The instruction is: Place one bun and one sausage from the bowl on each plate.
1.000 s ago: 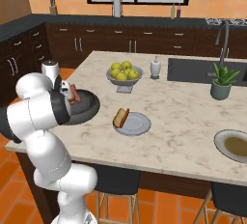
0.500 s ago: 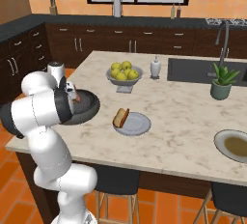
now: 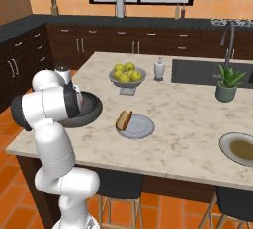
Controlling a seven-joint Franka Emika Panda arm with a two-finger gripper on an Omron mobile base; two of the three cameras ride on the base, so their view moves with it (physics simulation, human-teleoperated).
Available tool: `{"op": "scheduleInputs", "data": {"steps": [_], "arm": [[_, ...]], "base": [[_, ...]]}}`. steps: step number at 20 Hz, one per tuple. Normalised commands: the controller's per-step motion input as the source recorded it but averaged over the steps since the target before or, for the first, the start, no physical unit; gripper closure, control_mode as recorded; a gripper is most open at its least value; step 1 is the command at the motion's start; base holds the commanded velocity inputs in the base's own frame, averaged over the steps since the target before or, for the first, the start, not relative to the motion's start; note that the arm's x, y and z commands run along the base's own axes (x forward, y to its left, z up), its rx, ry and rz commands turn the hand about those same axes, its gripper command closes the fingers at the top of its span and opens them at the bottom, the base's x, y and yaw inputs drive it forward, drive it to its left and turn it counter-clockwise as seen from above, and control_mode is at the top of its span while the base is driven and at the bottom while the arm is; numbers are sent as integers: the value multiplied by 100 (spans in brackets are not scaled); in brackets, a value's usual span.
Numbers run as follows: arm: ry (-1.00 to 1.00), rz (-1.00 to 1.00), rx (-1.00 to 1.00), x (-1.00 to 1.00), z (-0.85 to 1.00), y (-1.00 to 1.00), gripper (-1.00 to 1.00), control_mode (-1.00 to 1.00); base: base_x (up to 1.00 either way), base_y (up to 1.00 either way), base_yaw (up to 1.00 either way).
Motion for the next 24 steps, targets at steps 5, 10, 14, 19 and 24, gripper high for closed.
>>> {"op": "scheduleInputs", "data": {"steps": [5,10,14,19,24], "arm": [[0,0,0,5,-35,1,-100,-100],[0,0,0,0,-10,0,-100,-100],[0,0,0,0,0,0,100,-100],[0,0,0,0,0,0,100,-100],[0,0,0,-16,13,-15,100,-100]], "base": [[0,0,0],[0,0,0],[0,0,0],[0,0,0],[0,0,0]]}}
